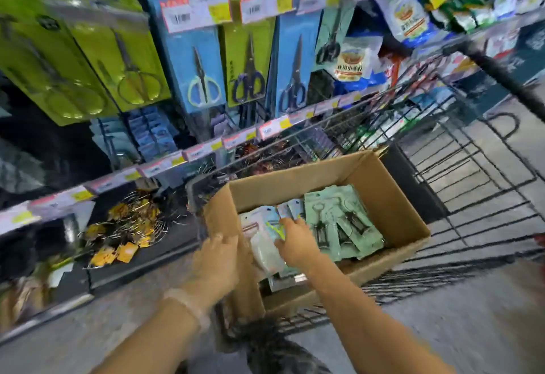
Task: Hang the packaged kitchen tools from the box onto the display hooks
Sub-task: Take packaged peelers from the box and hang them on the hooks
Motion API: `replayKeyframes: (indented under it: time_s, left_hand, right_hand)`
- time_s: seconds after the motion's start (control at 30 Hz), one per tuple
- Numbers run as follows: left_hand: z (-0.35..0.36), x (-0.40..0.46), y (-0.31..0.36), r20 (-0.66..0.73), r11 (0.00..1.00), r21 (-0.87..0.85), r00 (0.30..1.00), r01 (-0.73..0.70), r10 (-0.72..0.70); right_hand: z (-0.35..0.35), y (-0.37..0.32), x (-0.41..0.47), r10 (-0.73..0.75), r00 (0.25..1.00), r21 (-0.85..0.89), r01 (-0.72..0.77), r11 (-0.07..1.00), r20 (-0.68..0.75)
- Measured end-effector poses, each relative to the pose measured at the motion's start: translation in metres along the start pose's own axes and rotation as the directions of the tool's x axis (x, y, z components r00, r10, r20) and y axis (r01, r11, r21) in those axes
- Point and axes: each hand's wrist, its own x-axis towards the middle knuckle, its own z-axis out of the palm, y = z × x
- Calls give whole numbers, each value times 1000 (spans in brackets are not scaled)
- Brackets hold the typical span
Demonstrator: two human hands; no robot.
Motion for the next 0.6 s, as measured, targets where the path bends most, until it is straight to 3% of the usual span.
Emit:
replayKeyframes:
  time_s: [0.17,0.27,0.4,0.6]
  left_hand:
    - [20,8,6,32,985,-124,993,117,-114]
    - [30,15,1,2,943,-294,986,159,-166]
    - [39,13,-6,-96,885,-447,976,134,-196]
    - [56,17,-16,-160,847,-489,932,211,-324]
  right_hand:
    - [30,37,29,45,956,-22,-40,999,291]
    - [49,43,49,72,901,-28,-66,997,427]
    - [79,46,71,113,909,37,-139,990,401]
    - [124,47,103,232,915,193,-307,932,331]
